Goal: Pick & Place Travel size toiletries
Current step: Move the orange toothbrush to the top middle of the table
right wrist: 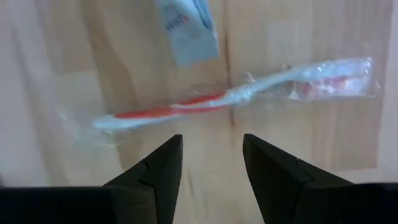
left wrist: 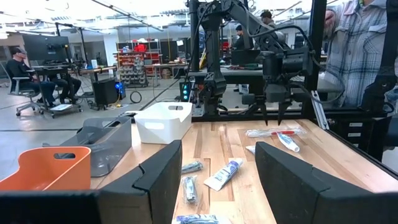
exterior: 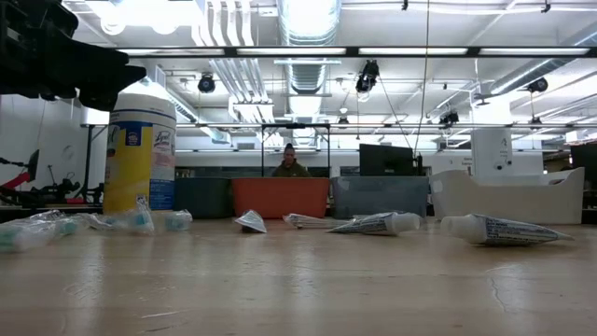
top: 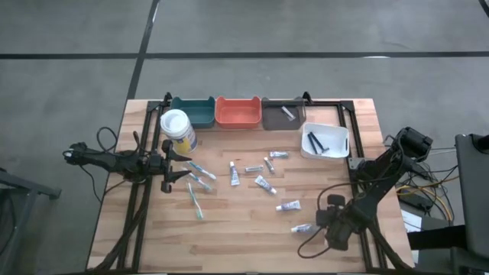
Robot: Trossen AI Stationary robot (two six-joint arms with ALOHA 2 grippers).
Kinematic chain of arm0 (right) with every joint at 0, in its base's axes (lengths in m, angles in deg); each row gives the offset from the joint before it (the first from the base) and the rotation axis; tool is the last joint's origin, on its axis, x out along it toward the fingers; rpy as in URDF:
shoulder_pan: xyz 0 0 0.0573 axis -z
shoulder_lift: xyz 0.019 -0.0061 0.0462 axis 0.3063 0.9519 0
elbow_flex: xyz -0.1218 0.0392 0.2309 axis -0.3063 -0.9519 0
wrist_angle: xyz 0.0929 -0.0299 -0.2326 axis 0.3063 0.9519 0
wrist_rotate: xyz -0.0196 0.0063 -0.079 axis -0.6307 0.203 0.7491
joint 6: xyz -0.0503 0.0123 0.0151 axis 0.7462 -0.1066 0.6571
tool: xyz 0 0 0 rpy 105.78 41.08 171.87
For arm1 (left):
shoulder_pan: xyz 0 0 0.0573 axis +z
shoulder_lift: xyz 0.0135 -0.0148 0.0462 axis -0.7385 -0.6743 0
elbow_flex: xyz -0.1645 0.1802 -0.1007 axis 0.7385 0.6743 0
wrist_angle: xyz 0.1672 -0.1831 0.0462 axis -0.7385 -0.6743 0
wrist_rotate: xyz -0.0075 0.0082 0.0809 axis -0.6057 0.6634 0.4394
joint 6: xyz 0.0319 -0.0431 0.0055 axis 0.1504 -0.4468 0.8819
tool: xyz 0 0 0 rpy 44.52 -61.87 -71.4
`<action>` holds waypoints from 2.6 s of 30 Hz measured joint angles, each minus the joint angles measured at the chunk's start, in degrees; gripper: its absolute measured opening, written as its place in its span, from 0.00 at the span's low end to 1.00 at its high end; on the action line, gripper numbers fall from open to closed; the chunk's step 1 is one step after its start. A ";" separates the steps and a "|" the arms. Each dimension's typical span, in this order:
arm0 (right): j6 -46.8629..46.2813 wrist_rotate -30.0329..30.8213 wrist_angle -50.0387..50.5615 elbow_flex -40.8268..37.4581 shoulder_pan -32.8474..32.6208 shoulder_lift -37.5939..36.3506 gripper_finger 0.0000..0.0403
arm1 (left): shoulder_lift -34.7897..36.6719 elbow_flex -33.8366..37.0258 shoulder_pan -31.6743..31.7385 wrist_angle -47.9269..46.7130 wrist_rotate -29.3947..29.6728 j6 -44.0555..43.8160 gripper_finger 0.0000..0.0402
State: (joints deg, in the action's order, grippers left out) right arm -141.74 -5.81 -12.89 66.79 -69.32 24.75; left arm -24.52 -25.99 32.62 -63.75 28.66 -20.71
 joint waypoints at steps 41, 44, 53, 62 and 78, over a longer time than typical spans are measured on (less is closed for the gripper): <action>14.04 2.12 -14.44 0.65 9.55 8.29 0.41 | -0.02 0.00 0.00 0.01 0.00 0.00 0.52; 16.48 2.14 -16.27 0.68 11.60 9.37 0.41 | -0.02 0.00 0.00 0.02 0.00 0.00 0.52; 21.00 2.99 -25.23 0.76 20.65 11.52 0.41 | -0.02 0.00 0.00 0.00 0.00 0.00 0.52; 23.87 3.19 -30.99 0.66 31.90 12.70 0.41 | -0.02 0.00 0.01 0.01 0.00 0.00 0.52; 35.83 3.59 -47.29 0.46 50.95 15.44 0.41 | -0.02 0.00 0.00 0.00 0.00 -0.02 0.52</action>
State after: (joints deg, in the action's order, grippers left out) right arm -105.91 -2.22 -60.18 67.25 -18.38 40.19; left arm -24.54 -25.99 32.62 -63.75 28.66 -20.72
